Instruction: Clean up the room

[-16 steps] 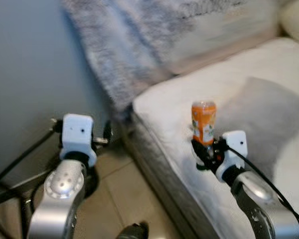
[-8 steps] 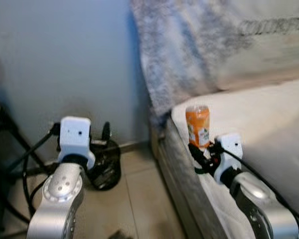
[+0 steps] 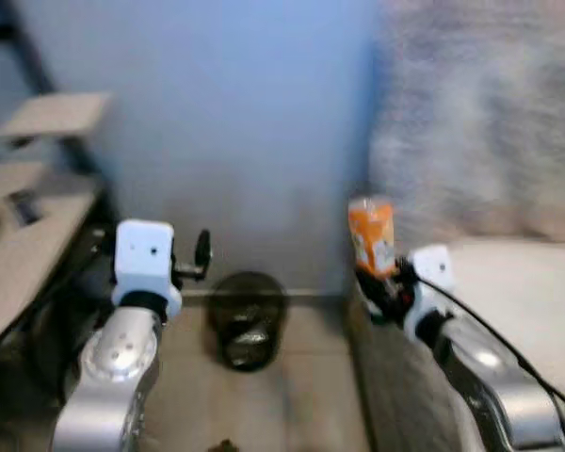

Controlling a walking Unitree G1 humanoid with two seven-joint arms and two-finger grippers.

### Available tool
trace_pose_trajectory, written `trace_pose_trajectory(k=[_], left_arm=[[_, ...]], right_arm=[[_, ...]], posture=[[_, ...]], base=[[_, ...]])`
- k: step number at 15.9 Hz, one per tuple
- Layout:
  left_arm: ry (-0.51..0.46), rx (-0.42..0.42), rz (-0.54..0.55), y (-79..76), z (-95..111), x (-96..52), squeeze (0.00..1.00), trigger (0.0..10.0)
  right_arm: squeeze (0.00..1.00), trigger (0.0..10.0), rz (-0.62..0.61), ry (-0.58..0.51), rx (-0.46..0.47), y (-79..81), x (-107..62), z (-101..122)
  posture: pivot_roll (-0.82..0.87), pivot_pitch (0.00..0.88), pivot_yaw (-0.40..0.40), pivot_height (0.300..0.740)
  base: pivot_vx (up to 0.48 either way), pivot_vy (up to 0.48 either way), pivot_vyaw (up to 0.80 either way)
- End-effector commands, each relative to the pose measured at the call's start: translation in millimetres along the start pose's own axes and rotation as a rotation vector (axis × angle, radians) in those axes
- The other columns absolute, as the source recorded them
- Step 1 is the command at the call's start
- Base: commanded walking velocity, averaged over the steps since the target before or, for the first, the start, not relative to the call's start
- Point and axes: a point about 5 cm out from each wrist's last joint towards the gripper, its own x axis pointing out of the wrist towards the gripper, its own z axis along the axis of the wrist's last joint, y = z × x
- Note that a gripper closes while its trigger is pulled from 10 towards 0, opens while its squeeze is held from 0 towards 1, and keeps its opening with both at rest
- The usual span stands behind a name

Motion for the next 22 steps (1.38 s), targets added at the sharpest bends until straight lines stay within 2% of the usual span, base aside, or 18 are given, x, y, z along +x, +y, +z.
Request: trace_pose_trajectory(k=[1,5,11,13,15,18,22], left_arm=[[0.001,0.008,0.001,1.9,0,1.5,0.0,10.0],[0.001,0.026,-0.041,1.2,-3,4.3,0.0,10.0],[-0.012,0.04,-0.072,1.3,-3,7.4,0.0,10.0],[-0.018,0.028,-0.086,-0.4,-5,5.3,0.0,10.0],[-0.029,-0.018,-0.059,2.2,-12,-0.9,0.0,10.0],[-0.023,-0.021,-0.044,4.5,-17,-4.4,0.0,10.0],[-0.022,0.007,-0.051,6.5,-20,-4.9,0.0,10.0]], right_arm=[[0.0,10.0,-0.018,0.012,-0.022,-4.6,-1.0,-2],[0.0,10.0,-0.022,0.035,-0.065,-9.1,1.5,-8],[0.0,10.0,-0.049,0.041,-0.056,-14.0,3.4,-13],[0.0,10.0,-0.064,0.035,-0.04,-15.0,3.4,-15],[0.0,10.0,-0.099,-0.027,0.045,-16.8,-0.4,-13],[0.0,10.0,-0.101,-0.024,0.043,-17.7,-3.5,-18],[0.0,10.0,-0.095,-0.016,0.024,-17.6,0.5,-21]], posture=[[0.06,0.015,-0.01,0.74],[0.05,0.012,-0.016,0.74],[0.06,0.011,-0.009,0.74],[0.06,0.014,-0.001,0.74],[0.05,0.016,0.008,0.74],[0.06,0.015,0.007,0.74],[0.07,0.008,0.006,0.74]], base=[[0.322,0.0,0.0],[0.314,0.0,0.0],[0.306,0.0,0.0],[0.304,0.0,0.0],[0.302,0.0,0.0],[0.298,0.0,0.0],[0.299,0.0,0.0]])
